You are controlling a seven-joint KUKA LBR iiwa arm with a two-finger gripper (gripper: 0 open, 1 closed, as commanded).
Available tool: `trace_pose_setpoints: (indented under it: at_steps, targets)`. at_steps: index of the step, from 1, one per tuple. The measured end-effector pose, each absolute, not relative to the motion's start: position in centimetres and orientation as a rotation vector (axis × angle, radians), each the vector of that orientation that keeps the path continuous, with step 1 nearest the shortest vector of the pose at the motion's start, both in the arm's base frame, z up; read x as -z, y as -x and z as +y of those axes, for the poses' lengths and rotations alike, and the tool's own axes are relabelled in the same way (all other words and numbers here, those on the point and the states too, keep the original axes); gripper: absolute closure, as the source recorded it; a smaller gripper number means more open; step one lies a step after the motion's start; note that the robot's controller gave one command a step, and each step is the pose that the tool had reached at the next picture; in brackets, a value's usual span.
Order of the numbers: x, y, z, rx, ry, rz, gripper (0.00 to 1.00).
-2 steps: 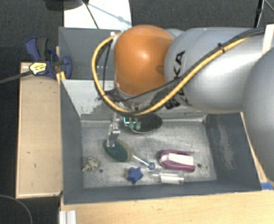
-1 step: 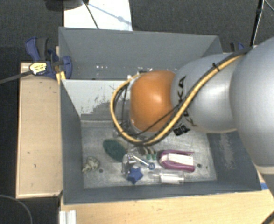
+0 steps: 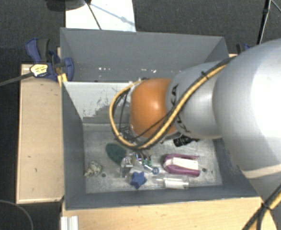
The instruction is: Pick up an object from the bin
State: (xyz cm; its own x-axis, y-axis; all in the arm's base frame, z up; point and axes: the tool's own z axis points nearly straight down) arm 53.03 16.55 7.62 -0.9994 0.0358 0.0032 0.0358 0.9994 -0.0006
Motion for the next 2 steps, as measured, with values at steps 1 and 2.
trace_pose_setpoints:
  at_steps: [1,2]
  targets:
    - [-7.7,-53.1,16.6,0.000,0.063,-3.139,1.00]
    - [-20.3,-51.2,15.6,0.004,-0.082,-3.149,1.00]
